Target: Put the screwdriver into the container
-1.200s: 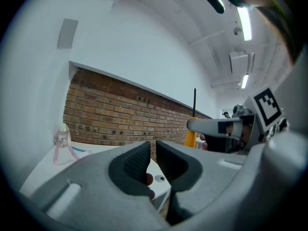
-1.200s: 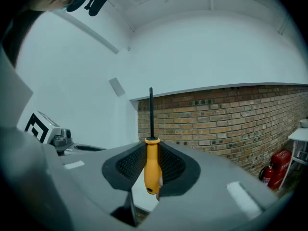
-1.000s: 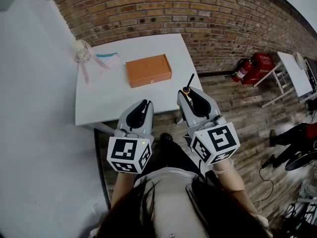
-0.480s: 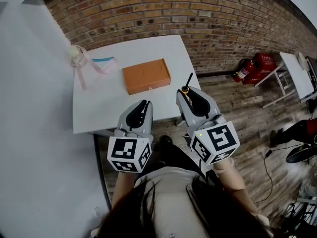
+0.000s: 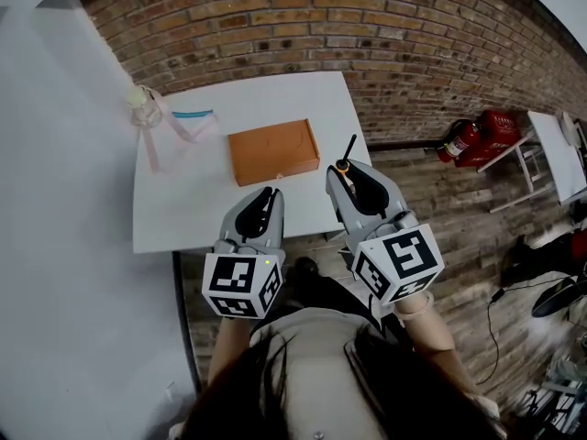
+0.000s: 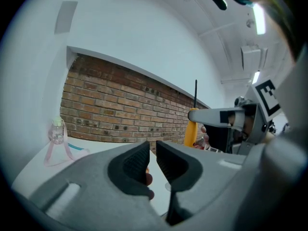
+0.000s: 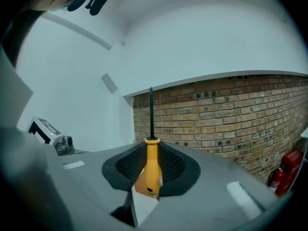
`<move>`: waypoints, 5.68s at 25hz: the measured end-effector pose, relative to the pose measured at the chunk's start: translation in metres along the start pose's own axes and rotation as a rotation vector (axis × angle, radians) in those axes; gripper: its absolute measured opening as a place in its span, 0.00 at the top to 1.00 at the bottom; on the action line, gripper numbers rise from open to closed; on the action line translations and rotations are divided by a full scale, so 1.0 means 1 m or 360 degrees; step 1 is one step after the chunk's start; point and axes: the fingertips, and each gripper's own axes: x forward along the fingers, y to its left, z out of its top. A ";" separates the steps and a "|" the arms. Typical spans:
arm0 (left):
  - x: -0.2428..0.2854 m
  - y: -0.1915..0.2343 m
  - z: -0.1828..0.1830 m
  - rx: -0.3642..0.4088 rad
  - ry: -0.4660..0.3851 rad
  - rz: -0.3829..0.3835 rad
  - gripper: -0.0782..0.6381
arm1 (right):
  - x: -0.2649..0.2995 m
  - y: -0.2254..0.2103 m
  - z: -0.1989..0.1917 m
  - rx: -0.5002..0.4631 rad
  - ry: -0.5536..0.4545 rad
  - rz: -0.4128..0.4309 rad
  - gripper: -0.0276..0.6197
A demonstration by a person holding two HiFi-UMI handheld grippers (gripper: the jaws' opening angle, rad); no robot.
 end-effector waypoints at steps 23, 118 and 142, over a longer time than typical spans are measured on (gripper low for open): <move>0.054 0.040 -0.042 -0.0171 0.0114 0.0226 0.81 | 0.066 -0.032 -0.025 0.0008 0.0131 0.0208 0.84; 0.183 0.114 -0.238 -0.0341 0.0666 0.0686 0.70 | 0.123 -0.105 -0.118 0.0127 0.0486 0.0202 0.84; 0.184 0.118 -0.246 -0.0251 0.0668 0.0842 0.80 | 0.117 -0.104 -0.111 0.0124 0.0455 0.0195 0.84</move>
